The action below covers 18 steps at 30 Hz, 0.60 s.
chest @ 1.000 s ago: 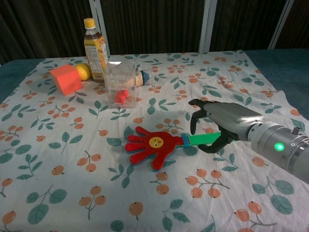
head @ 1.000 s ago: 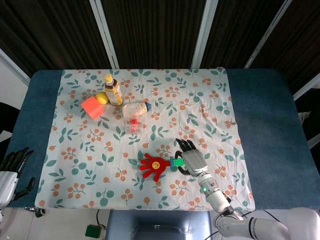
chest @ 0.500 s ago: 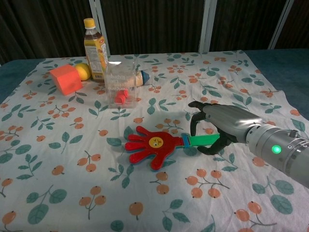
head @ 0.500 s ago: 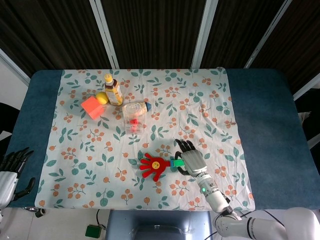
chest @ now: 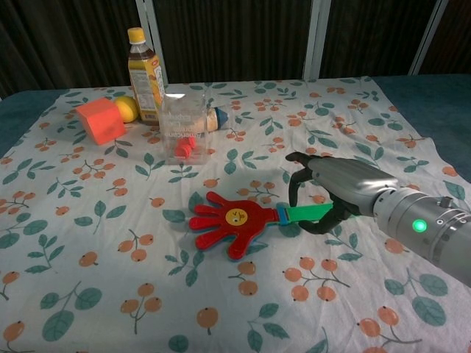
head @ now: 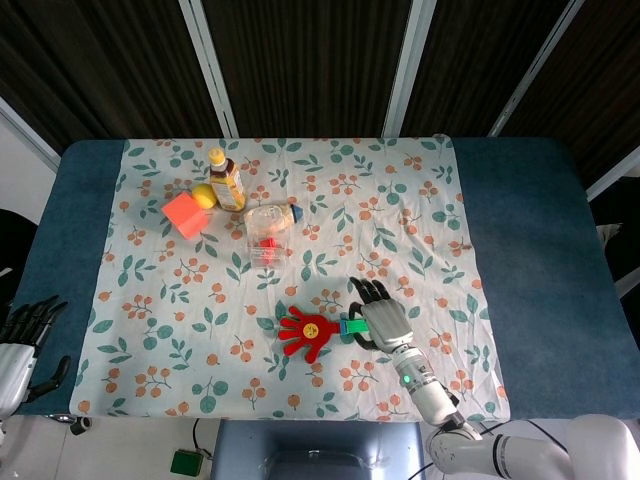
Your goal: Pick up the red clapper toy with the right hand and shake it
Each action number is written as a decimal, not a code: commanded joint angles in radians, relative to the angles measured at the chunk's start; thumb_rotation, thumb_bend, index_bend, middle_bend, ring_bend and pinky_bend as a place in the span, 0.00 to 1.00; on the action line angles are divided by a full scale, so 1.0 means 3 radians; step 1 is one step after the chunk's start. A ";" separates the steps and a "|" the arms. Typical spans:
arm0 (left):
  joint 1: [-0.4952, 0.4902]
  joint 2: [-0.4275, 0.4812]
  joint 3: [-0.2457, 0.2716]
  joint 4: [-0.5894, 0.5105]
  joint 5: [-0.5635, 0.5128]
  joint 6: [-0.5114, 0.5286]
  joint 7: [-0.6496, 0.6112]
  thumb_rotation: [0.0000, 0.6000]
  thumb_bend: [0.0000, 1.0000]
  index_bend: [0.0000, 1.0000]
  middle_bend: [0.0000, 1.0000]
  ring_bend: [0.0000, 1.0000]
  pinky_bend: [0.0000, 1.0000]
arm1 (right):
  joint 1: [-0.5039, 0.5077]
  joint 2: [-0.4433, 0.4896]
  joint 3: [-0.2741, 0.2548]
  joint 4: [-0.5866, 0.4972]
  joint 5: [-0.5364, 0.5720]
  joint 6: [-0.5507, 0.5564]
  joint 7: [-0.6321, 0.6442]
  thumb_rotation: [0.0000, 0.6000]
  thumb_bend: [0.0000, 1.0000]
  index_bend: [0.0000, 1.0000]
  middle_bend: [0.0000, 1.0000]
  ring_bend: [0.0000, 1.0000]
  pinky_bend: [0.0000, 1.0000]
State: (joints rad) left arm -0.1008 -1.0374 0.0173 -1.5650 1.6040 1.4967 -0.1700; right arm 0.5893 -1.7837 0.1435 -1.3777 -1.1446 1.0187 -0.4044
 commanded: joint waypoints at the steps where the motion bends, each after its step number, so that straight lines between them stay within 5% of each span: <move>1: 0.0000 0.0000 0.0001 0.0001 -0.0002 -0.0003 0.0001 1.00 0.44 0.00 0.00 0.00 0.05 | -0.0001 -0.0012 -0.0001 0.0015 -0.0013 0.0015 0.0010 1.00 0.43 0.62 0.05 0.00 0.00; 11: 0.0003 0.0001 0.0003 0.0000 0.0001 0.0000 0.0003 1.00 0.44 0.00 0.00 0.00 0.05 | -0.0014 -0.0064 -0.0005 0.0082 -0.0093 0.0091 0.0076 1.00 0.47 0.78 0.31 0.05 0.01; 18: 0.0003 0.0005 0.0000 -0.0007 0.0001 0.0002 -0.0001 1.00 0.44 0.00 0.00 0.00 0.05 | -0.0039 -0.0116 0.0011 0.0157 -0.0240 0.0189 0.0294 1.00 0.53 0.85 0.50 0.35 0.38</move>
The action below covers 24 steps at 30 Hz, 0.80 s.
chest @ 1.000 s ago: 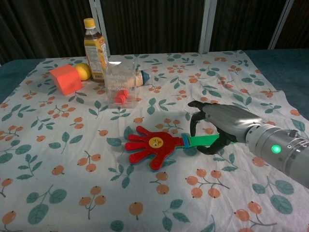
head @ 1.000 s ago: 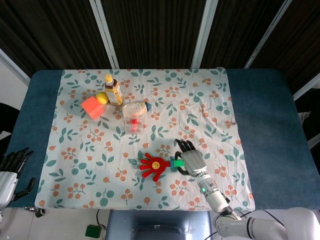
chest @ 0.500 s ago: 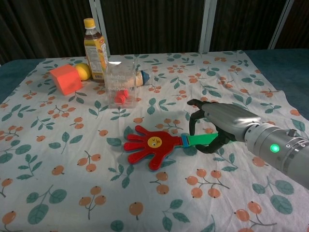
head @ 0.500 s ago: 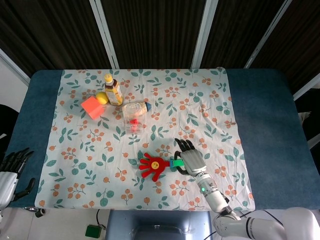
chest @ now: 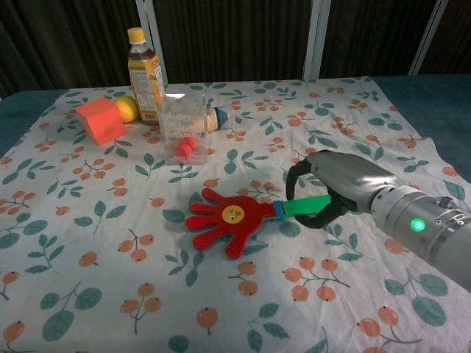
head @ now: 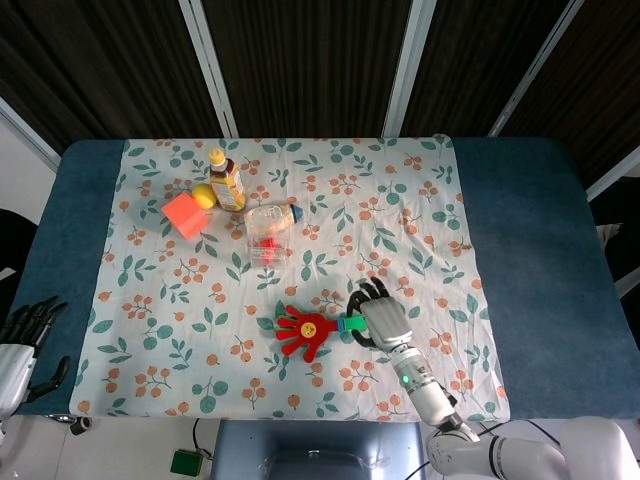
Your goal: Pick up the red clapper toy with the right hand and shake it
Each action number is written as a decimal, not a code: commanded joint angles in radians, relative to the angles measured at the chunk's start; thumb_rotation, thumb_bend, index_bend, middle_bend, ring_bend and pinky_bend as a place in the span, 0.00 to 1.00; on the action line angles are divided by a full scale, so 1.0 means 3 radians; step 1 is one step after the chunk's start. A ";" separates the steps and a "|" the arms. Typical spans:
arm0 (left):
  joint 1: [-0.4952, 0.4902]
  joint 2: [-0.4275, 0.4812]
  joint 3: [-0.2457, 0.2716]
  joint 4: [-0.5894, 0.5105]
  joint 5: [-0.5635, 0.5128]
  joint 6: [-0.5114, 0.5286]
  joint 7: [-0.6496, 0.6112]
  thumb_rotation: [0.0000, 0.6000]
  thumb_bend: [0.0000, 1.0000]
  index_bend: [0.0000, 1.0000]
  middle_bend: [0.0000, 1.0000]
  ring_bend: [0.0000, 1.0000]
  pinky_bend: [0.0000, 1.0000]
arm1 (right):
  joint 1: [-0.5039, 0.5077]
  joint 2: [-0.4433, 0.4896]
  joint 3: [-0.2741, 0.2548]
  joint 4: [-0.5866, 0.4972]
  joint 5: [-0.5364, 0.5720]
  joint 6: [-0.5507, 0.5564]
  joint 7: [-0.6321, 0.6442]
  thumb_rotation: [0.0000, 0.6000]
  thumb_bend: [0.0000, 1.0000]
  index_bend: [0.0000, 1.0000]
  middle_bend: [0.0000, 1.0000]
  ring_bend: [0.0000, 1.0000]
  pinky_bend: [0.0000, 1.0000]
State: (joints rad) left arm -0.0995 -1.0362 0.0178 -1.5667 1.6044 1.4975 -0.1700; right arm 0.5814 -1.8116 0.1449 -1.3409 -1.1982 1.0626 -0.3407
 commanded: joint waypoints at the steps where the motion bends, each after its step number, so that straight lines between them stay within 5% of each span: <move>1: -0.0001 0.0002 -0.0002 -0.0003 0.0000 0.0000 -0.0001 1.00 0.44 0.00 0.00 0.00 0.05 | -0.0017 -0.0029 0.0005 0.0047 -0.0086 0.0060 0.0110 1.00 0.54 0.86 0.52 0.38 0.42; 9: 0.0005 -0.0003 0.0000 0.0002 -0.0001 0.0006 -0.0004 1.00 0.44 0.00 0.00 0.00 0.05 | -0.0043 -0.0074 0.0002 0.0128 -0.0244 0.0147 0.0330 1.00 0.54 0.94 0.63 0.61 0.73; 17: 0.0002 0.0000 -0.0002 -0.0006 -0.0002 0.0001 0.0003 1.00 0.45 0.00 0.00 0.00 0.05 | -0.0098 -0.0103 0.0010 0.0176 -0.0356 0.0205 0.0723 1.00 0.54 0.97 0.72 0.76 0.87; 24: -0.0003 -0.0001 -0.0003 -0.0010 -0.0014 -0.0019 0.0022 1.00 0.44 0.00 0.00 0.00 0.05 | -0.0221 -0.0201 0.0002 0.0288 -0.0680 0.0437 0.1988 1.00 0.55 0.97 0.73 0.78 0.89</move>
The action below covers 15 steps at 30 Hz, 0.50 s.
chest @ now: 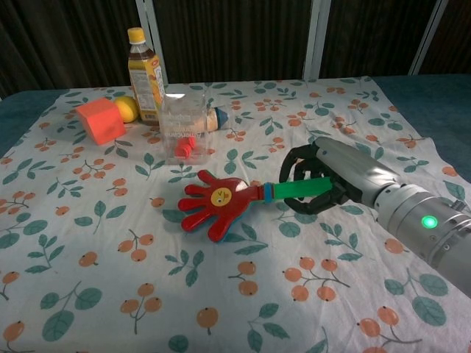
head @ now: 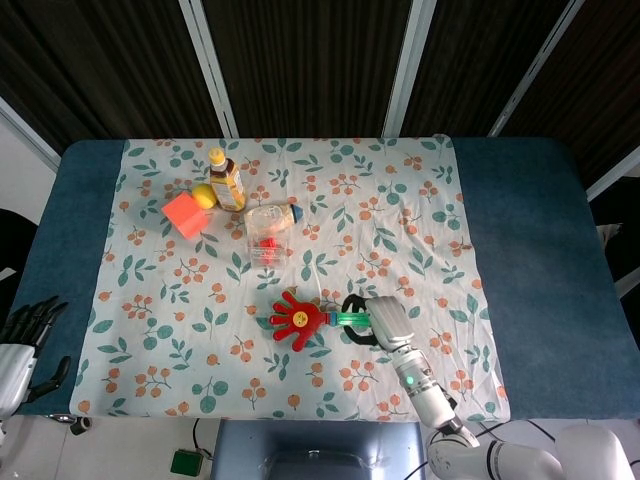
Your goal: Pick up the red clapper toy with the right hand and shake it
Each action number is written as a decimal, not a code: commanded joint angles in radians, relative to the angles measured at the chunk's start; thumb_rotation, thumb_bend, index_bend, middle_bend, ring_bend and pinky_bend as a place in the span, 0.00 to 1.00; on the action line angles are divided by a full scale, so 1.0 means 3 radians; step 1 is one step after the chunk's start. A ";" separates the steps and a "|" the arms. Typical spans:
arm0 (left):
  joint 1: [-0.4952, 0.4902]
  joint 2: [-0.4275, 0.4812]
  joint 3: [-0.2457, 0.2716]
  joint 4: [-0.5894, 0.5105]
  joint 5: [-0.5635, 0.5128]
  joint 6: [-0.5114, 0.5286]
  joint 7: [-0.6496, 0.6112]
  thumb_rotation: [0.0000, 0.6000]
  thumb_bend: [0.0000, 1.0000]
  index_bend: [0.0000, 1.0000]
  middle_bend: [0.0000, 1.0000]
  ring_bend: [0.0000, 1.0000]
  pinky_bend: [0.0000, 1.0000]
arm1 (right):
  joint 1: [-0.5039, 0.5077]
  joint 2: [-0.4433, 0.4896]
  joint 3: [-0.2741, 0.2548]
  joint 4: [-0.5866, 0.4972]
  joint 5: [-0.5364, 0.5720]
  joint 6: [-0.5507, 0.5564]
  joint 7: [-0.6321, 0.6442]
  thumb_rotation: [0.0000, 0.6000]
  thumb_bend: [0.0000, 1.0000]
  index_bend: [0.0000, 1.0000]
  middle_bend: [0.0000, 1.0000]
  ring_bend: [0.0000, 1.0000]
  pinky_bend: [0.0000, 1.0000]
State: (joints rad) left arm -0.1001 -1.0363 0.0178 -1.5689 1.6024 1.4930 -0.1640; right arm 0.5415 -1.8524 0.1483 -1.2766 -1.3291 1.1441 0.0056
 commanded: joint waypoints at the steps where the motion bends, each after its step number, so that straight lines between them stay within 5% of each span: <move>1: -0.0001 -0.0001 -0.0005 -0.0003 -0.0012 -0.0005 0.0002 1.00 0.44 0.00 0.00 0.00 0.05 | -0.0105 -0.0056 -0.0028 0.0061 -0.0321 0.0206 0.1102 1.00 0.55 0.97 0.73 0.78 0.89; 6: -0.0005 -0.0005 -0.0013 -0.0002 -0.0036 -0.0022 0.0020 1.00 0.44 0.00 0.00 0.00 0.05 | -0.0211 0.0116 -0.0131 -0.0164 -0.0690 0.0486 0.2493 1.00 0.55 0.97 0.73 0.78 0.89; 15: -0.0026 -0.0020 -0.0029 -0.0040 -0.0105 -0.0095 0.0117 1.00 0.45 0.00 0.00 0.00 0.05 | -0.0491 0.0164 0.0010 -0.0550 -0.0845 0.1256 0.3174 1.00 0.55 0.96 0.73 0.78 0.89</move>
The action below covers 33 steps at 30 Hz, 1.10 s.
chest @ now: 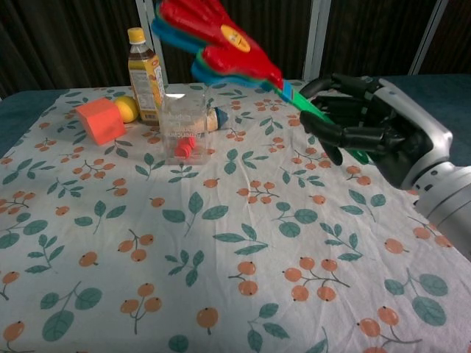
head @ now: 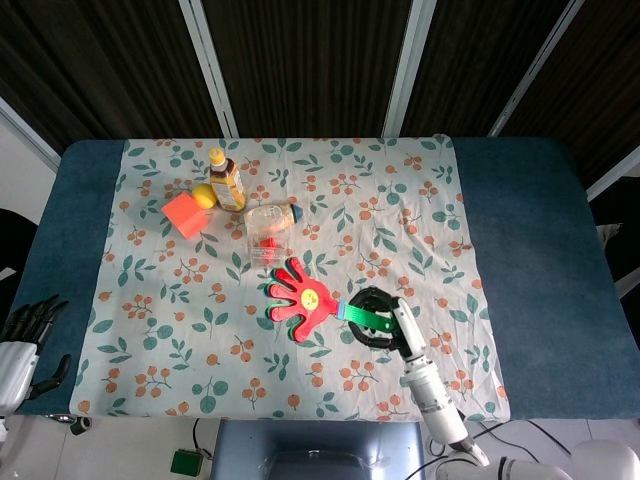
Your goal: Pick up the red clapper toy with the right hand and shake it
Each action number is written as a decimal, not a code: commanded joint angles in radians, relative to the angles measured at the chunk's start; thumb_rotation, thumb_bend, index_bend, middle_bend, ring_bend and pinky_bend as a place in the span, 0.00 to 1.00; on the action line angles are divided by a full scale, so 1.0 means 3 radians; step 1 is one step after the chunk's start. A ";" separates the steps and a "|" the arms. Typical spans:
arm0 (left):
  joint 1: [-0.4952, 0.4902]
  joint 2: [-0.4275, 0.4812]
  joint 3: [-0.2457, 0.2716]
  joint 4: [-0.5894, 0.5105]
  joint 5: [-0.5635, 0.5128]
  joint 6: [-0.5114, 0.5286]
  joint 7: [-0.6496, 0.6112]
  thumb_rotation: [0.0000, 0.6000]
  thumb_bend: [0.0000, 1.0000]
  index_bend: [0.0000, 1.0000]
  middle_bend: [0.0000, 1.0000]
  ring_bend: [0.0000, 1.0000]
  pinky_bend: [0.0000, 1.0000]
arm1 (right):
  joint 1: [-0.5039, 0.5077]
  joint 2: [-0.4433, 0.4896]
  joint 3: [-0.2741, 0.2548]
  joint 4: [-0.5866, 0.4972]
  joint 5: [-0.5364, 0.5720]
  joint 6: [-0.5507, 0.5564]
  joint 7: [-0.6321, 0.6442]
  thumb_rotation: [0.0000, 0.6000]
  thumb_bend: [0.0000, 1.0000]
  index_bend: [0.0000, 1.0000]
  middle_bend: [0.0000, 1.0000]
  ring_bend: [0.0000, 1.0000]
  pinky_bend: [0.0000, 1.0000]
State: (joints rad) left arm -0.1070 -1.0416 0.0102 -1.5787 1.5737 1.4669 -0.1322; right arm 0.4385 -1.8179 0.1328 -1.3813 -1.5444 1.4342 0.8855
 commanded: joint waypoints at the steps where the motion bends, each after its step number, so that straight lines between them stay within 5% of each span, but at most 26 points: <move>1: -0.0004 -0.0003 -0.0004 -0.0010 -0.0013 -0.0013 0.0017 1.00 0.45 0.00 0.00 0.00 0.05 | -0.0131 0.0058 0.0065 -0.0178 -0.0123 0.0252 0.0182 1.00 0.55 0.96 0.73 0.78 0.89; 10: -0.0011 0.0000 -0.0001 -0.0022 -0.0017 -0.0033 0.0031 1.00 0.45 0.00 0.00 0.00 0.05 | 0.0230 0.0289 -0.0080 -0.0190 0.0466 -0.1091 -0.1356 1.00 0.55 0.96 0.73 0.79 0.91; 14: -0.0006 0.0001 -0.0002 -0.0019 -0.0010 -0.0018 0.0020 1.00 0.44 0.00 0.00 0.00 0.05 | 0.0256 0.0253 -0.0065 -0.0281 0.0708 -0.1254 -0.1827 1.00 0.55 0.96 0.73 0.79 0.91; 17: -0.0002 0.0005 0.0000 -0.0017 -0.0011 -0.0015 0.0009 1.00 0.44 0.00 0.00 0.00 0.05 | 0.0206 0.0276 -0.0040 -0.0455 0.0605 -0.1111 -0.1736 1.00 0.55 0.96 0.73 0.79 0.91; 22: 0.0005 0.0007 -0.0001 -0.0016 -0.0006 0.0001 0.0004 1.00 0.44 0.00 0.00 0.00 0.05 | 0.0038 0.0317 -0.0033 -0.0585 -0.0017 -0.0450 -0.0931 1.00 0.55 0.96 0.73 0.79 0.90; 28: 0.0006 0.0006 0.0000 -0.0023 -0.0007 -0.0002 0.0016 1.00 0.45 0.00 0.00 0.00 0.05 | -0.0187 0.0201 0.0127 -0.0619 -0.0257 0.0357 -0.0264 1.00 0.55 0.95 0.73 0.79 0.90; 33: -0.0001 0.0001 -0.0003 -0.0027 -0.0017 -0.0019 0.0033 1.00 0.45 0.00 0.00 0.00 0.05 | -0.0182 0.0120 0.0162 -0.0410 -0.0180 0.0355 -0.0135 1.00 0.56 0.94 0.73 0.79 0.90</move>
State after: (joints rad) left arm -0.1072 -1.0412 0.0092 -1.5867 1.5687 1.4616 -0.1226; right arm 0.3926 -1.7653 0.1704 -1.5327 -1.5926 1.5649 0.8389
